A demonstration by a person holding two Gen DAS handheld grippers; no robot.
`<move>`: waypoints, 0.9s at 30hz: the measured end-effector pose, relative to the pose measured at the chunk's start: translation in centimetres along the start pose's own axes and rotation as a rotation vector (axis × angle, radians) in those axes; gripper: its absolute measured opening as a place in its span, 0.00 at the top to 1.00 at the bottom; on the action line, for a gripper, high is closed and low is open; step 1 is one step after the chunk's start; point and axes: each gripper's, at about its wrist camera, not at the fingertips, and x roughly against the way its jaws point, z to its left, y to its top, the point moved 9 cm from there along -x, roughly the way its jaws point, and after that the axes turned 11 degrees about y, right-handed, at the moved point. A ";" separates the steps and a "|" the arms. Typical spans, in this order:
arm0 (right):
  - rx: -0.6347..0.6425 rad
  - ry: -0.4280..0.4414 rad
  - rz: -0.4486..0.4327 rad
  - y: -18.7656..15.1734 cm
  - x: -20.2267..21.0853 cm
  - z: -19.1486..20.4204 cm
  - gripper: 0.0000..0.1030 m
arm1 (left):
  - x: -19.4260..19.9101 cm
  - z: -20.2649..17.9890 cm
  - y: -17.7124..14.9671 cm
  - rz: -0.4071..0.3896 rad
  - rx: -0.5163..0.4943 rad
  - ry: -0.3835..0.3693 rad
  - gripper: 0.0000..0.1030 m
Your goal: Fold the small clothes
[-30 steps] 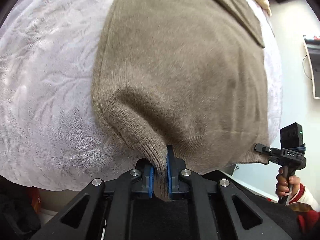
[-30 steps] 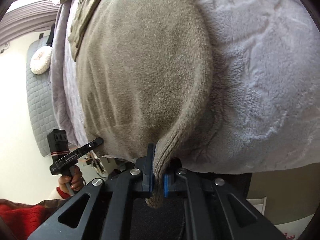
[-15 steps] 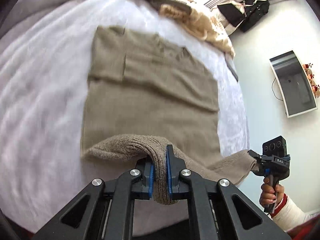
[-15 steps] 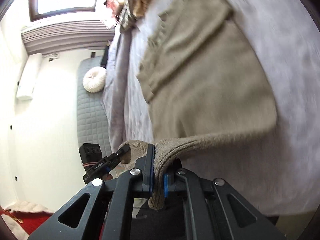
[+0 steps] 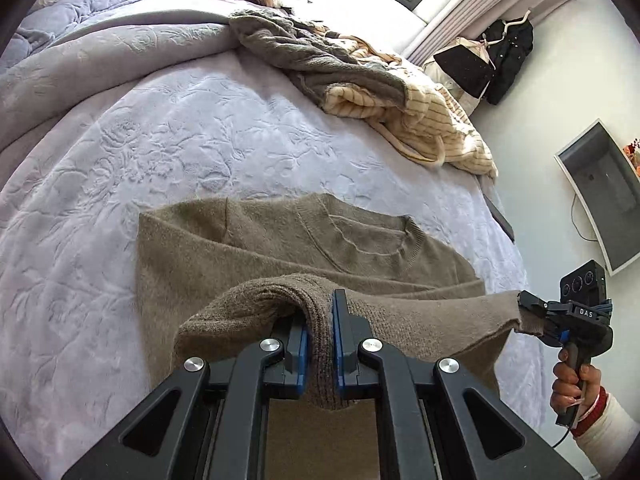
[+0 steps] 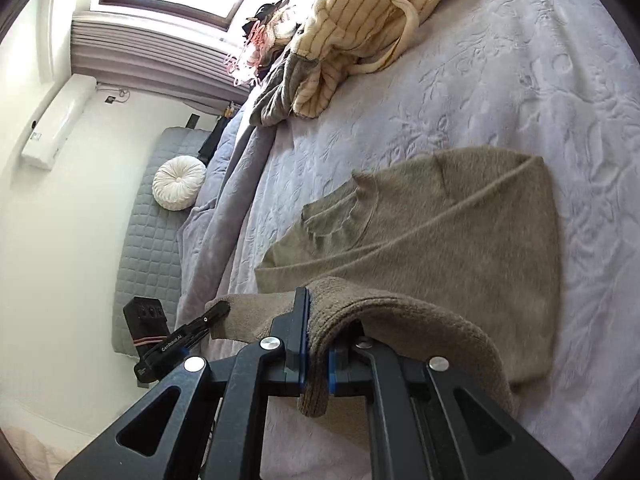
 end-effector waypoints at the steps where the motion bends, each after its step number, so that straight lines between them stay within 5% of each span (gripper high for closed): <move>1: -0.005 -0.002 -0.005 0.7 -0.5 -0.8 0.93 | -1.2 0.3 0.2 0.003 0.009 0.015 0.89; 8: -0.130 -0.024 -0.047 2.8 -3.5 -7.6 0.93 | -6.4 1.7 -0.2 0.076 0.047 0.102 0.86; 10: -0.191 -0.028 -0.043 2.5 -4.0 -9.2 0.89 | -7.1 2.1 -0.4 0.114 0.048 0.147 0.70; 12: -0.210 -0.040 -0.052 2.6 -3.8 -9.7 0.85 | -6.5 2.1 -0.2 0.085 0.026 0.183 0.42; 14: -0.204 -0.040 -0.063 2.5 -3.1 -9.2 0.65 | -5.2 2.1 0.2 0.049 0.008 0.224 0.25; 15: -0.195 -0.041 -0.065 2.5 -2.6 -8.7 0.48 | -4.4 2.1 0.3 0.027 -0.001 0.235 0.24; 16: -0.181 -0.046 -0.069 2.4 -2.0 -8.2 0.44 | -3.6 2.1 0.4 0.010 -0.015 0.254 0.24; 21: -0.025 -0.153 -0.074 1.6 0.8 -5.5 0.54 | -2.0 1.9 0.1 0.021 -0.063 0.237 0.24; 27: 0.205 -0.438 -0.012 2.0 0.1 -5.9 0.55 | -3.8 0.1 -0.6 0.081 -0.153 0.183 0.24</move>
